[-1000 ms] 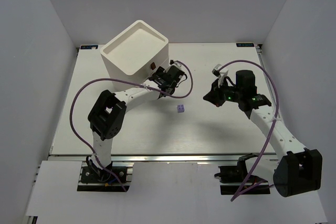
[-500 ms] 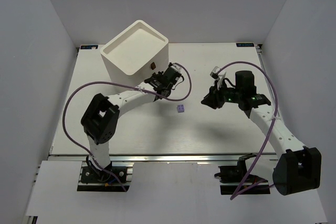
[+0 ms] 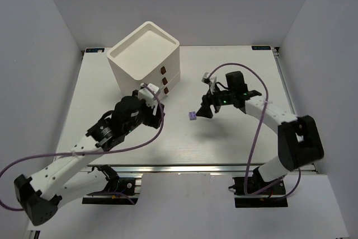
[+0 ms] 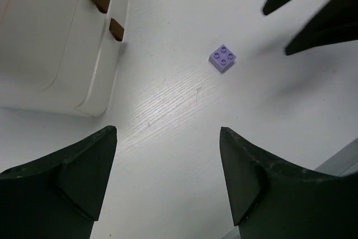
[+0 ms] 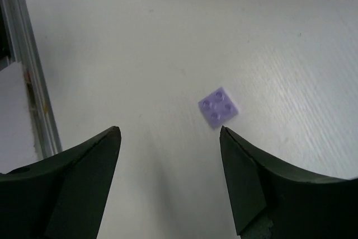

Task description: Sort the legos into containers by color

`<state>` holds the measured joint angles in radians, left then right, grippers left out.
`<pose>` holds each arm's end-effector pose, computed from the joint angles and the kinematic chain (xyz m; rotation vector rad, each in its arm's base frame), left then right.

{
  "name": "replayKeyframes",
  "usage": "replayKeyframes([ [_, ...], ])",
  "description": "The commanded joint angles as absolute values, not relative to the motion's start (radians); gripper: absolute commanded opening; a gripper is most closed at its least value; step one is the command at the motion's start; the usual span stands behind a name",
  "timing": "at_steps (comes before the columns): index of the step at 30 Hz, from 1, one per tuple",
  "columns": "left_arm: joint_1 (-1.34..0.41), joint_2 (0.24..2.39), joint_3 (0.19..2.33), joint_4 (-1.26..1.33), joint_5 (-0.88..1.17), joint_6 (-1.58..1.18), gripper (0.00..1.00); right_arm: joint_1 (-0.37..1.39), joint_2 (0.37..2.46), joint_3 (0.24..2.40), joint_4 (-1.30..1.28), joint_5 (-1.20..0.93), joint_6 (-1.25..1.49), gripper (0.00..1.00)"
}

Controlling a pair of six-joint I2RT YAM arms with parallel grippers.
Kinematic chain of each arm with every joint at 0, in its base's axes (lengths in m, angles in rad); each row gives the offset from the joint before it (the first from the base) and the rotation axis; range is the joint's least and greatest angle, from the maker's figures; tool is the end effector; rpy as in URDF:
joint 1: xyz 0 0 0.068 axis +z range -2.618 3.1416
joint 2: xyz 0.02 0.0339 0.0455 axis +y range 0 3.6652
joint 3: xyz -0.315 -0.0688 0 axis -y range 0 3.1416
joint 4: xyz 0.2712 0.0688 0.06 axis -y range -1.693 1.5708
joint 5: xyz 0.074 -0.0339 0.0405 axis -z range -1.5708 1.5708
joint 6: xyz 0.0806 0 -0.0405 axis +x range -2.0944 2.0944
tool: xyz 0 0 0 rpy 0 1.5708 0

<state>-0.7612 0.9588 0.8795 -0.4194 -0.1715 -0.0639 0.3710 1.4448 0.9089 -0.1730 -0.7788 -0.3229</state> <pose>0.1897 -0.1617 0.3363 0.6094 1.9868 -0.3309 0.3000 0.1775 0.2536 -1.1117 1.8825 0.9051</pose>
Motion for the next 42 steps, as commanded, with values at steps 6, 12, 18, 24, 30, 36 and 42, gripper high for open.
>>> replayKeyframes([
  [6, -0.756, 0.727, 0.729, -0.419, -0.261, -0.084, 0.84, 0.512, 1.805, 1.225, 0.08, -0.67, 0.047, 0.83],
  [12, -0.756, 0.614, 0.704, -0.416, -0.35, -0.092, 0.84, 0.549, 1.963, 1.313, 0.233, -0.627, 0.192, 0.85],
  [18, -0.756, 0.5, 0.696, -0.431, -0.406, -0.11, 0.85, 0.557, 2.072, 1.339, 0.461, -0.606, 0.311, 0.86],
  [24, -0.756, 0.451, 0.687, -0.426, -0.425, -0.114, 0.86, 0.554, 2.144, 1.345, 0.577, -0.617, 0.321, 0.85],
  [30, -0.756, 0.492, 0.693, -0.431, -0.423, -0.112, 0.86, 0.554, 2.197, 1.35, 0.686, -0.64, 0.347, 0.84],
  [36, -0.756, 0.495, 0.693, -0.436, -0.429, -0.115, 0.86, 0.551, 2.258, 1.399, 0.721, -0.64, 0.397, 0.82],
  [42, -0.756, 0.477, 0.69, -0.437, -0.446, -0.12, 0.86, 0.549, 2.298, 1.427, 0.756, -0.64, 0.423, 0.78],
])
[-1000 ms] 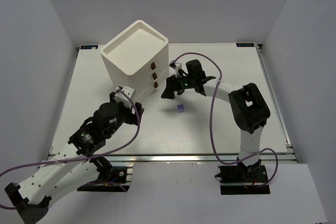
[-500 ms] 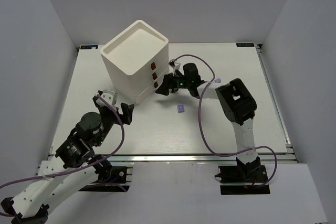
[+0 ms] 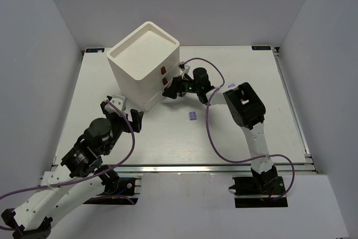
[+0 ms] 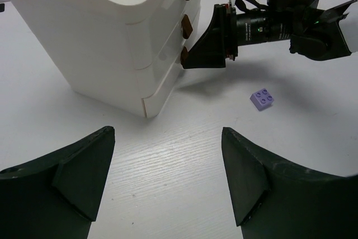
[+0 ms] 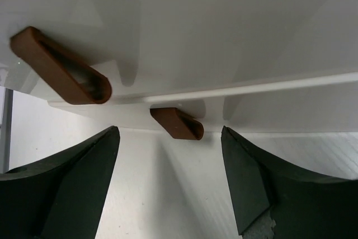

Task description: Sort the legos into containers by color

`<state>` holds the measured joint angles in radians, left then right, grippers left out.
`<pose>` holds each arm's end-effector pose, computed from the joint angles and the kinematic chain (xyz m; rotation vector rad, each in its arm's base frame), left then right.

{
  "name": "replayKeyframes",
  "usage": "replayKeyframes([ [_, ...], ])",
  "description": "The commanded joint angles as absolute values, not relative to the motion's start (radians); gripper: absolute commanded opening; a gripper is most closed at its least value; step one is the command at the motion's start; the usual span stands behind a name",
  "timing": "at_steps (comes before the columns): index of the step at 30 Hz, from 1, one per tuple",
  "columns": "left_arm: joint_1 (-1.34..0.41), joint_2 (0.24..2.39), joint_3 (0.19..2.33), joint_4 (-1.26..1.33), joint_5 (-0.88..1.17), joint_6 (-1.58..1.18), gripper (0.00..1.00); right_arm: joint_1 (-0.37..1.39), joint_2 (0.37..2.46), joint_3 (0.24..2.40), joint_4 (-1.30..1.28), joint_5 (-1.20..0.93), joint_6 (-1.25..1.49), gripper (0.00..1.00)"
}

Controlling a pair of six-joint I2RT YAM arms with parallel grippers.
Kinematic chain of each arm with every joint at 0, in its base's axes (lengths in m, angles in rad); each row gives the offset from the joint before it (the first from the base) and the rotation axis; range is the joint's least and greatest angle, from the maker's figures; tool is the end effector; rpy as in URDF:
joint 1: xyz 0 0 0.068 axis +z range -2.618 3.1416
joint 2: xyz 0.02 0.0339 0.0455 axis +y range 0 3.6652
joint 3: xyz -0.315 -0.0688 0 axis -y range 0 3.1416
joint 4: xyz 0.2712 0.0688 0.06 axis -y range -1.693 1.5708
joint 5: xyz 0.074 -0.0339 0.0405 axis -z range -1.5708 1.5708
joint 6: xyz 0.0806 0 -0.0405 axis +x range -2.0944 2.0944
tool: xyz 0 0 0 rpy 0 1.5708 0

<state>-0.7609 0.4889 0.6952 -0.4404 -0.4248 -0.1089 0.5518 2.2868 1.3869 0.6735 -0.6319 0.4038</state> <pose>0.1232 -0.0714 0.3415 0.2805 1.7681 -0.2419 0.4671 0.3435 0.1448 -0.6232 1.8284 1.2268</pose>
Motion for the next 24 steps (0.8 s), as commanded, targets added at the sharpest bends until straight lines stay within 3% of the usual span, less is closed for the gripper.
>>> replayKeyframes([
  [1, -0.756, 0.474, 0.69, -0.437, -0.446, -0.12, 0.86, 0.552, 2.301, 1.427, 0.756, -0.632, 0.425, 0.78],
  [10, -0.756, 0.477, 0.69, -0.434, -0.443, -0.12, 0.87, 0.549, 2.316, 1.45, 0.767, -0.621, 0.42, 0.7],
  [19, -0.756, 0.486, 0.689, -0.436, -0.443, -0.121, 0.87, 0.548, 2.347, 1.483, 0.77, -0.634, 0.445, 0.47],
  [24, -0.756, 0.486, 0.689, -0.437, -0.445, -0.123, 0.87, 0.548, 2.356, 1.493, 0.77, -0.632, 0.456, 0.4],
])
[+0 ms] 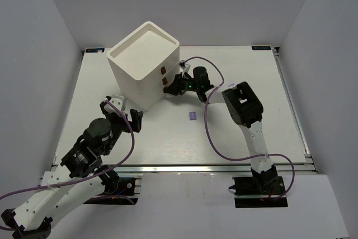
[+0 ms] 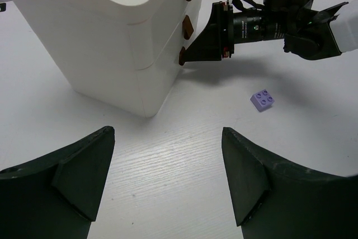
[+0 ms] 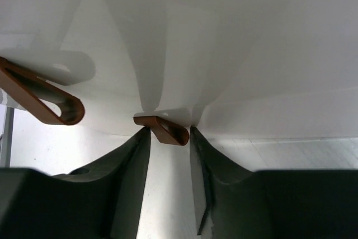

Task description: Sort the legos into containers by color

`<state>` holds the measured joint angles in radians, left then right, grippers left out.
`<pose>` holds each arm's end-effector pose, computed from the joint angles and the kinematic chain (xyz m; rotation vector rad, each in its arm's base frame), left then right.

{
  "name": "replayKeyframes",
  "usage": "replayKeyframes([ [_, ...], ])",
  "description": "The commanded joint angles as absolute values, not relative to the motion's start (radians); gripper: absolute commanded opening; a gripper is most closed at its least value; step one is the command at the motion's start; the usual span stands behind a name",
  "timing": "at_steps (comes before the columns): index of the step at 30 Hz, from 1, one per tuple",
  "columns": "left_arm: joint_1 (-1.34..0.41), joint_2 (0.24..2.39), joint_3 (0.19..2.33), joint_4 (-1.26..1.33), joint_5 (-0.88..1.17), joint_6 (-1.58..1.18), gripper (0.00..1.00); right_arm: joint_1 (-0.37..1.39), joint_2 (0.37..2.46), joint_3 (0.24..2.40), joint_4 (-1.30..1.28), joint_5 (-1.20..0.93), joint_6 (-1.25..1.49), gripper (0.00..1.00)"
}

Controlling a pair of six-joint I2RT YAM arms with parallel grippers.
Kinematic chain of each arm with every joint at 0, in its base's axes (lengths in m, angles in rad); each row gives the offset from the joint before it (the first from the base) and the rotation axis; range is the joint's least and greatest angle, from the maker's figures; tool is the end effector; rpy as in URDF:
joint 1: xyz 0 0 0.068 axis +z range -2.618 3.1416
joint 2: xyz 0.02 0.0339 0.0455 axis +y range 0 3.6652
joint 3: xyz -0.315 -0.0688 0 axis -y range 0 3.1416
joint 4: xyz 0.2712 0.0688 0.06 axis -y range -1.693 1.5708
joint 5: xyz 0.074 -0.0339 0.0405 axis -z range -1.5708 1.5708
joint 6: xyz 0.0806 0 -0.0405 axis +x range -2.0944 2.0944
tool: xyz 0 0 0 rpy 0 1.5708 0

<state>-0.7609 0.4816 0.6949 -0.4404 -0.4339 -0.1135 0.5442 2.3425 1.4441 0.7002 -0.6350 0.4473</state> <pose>0.1222 -0.0696 0.3423 0.2667 1.7628 -0.2406 0.4815 0.3472 0.1371 -0.5859 1.8204 1.2533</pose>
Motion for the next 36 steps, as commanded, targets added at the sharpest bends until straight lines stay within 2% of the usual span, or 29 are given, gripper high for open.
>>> replayKeyframes([
  [1, -0.756, 0.486, 0.689, -0.436, -0.443, -0.121, 0.87, 0.549, 2.359, 1.499, 0.77, -0.634, 0.457, 0.37],
  [4, -0.756, 0.488, 0.689, -0.434, -0.445, -0.121, 0.87, 0.548, 2.367, 1.505, 0.769, -0.638, 0.462, 0.28],
  [5, -0.756, 0.486, 0.689, -0.434, -0.445, -0.121, 0.87, 0.548, 2.367, 1.508, 0.769, -0.641, 0.462, 0.22],
  [6, -0.756, 0.486, 0.689, -0.434, -0.445, -0.121, 0.87, 0.548, 2.367, 1.506, 0.77, -0.641, 0.462, 0.2],
  [7, -0.756, 0.486, 0.689, -0.434, -0.445, -0.123, 0.87, 0.548, 2.365, 1.505, 0.775, -0.644, 0.465, 0.12],
  [8, -0.756, 0.488, 0.689, -0.434, -0.445, -0.121, 0.87, 0.546, 2.367, 1.5, 0.778, -0.643, 0.468, 0.09],
  [16, -0.756, 0.489, 0.687, -0.434, -0.44, -0.12, 0.87, 0.535, 2.333, 1.445, 0.795, -0.649, 0.465, 0.0],
  [36, -0.756, 0.503, 0.686, -0.428, -0.422, -0.12, 0.87, 0.457, 2.094, 1.065, 0.879, -0.686, 0.44, 0.0],
])
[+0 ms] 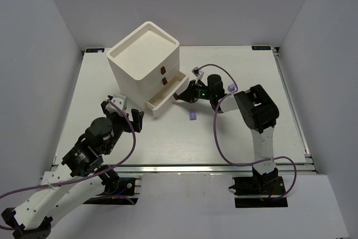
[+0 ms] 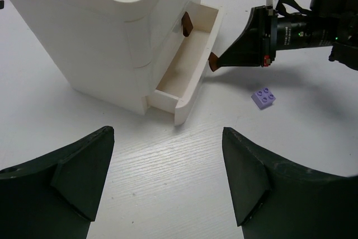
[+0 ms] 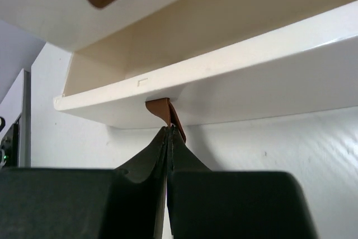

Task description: Sort the legos into containers by color

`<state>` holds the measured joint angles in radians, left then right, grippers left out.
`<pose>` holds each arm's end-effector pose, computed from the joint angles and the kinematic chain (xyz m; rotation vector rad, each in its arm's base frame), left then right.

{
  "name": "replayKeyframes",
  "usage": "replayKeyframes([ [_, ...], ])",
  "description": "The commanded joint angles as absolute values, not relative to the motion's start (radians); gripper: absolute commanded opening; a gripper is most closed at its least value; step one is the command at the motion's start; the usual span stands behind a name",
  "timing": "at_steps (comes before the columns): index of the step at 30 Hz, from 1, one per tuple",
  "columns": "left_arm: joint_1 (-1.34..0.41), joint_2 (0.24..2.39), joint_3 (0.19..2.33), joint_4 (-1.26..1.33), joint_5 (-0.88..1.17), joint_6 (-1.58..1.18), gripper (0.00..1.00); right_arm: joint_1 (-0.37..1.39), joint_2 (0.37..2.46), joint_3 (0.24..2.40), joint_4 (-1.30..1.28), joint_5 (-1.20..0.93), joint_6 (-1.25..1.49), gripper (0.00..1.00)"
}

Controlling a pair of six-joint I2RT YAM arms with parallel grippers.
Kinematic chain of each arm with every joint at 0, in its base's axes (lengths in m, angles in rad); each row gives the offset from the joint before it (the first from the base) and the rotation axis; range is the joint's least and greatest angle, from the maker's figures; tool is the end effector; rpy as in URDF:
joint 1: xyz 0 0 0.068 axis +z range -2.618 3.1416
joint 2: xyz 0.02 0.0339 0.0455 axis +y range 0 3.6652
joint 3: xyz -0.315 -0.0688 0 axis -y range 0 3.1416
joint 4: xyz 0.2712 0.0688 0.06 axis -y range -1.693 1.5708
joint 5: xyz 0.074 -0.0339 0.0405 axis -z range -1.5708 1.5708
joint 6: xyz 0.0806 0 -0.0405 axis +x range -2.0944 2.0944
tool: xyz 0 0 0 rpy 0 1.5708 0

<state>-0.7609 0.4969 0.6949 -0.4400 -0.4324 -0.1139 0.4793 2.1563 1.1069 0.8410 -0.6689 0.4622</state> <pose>0.1247 -0.0721 0.3406 0.2740 1.7752 -0.2351 0.4343 0.2821 0.1424 -0.5352 1.8394 1.2490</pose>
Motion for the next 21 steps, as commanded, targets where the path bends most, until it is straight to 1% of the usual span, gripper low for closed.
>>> replayKeyframes([
  [1, -0.756, 0.505, 0.684, -0.426, -0.42, -0.12, 0.87, 0.451, 2.074, 1.051, 0.879, -0.686, 0.437, 0.0],
  [11, -0.756, 0.546, 0.677, -0.405, -0.354, -0.112, 0.87, 0.425, 1.98, 0.942, 0.839, -0.686, 0.396, 0.0],
  [13, -0.756, 0.552, 0.675, -0.4, -0.338, -0.107, 0.87, 0.423, 1.97, 0.928, 0.83, -0.684, 0.388, 0.02],
  [14, -0.756, 0.557, 0.675, -0.394, -0.328, -0.107, 0.87, 0.423, 1.968, 0.922, 0.827, -0.686, 0.381, 0.06],
  [15, -0.756, 0.563, 0.673, -0.391, -0.319, -0.107, 0.87, 0.42, 1.968, 0.922, 0.819, -0.689, 0.376, 0.22],
  [17, -0.756, 0.572, 0.67, -0.368, -0.299, -0.12, 0.87, 0.419, 1.965, 0.939, 0.778, -0.71, 0.358, 0.38],
  [18, -0.756, 0.589, 0.672, -0.359, -0.288, -0.13, 0.87, 0.419, 1.959, 0.942, 0.747, -0.712, 0.342, 0.5],
  [21, -0.767, 0.638, 0.687, -0.327, -0.232, -0.196, 0.86, 0.41, 1.895, 0.916, 0.729, -0.721, 0.324, 0.54],
])
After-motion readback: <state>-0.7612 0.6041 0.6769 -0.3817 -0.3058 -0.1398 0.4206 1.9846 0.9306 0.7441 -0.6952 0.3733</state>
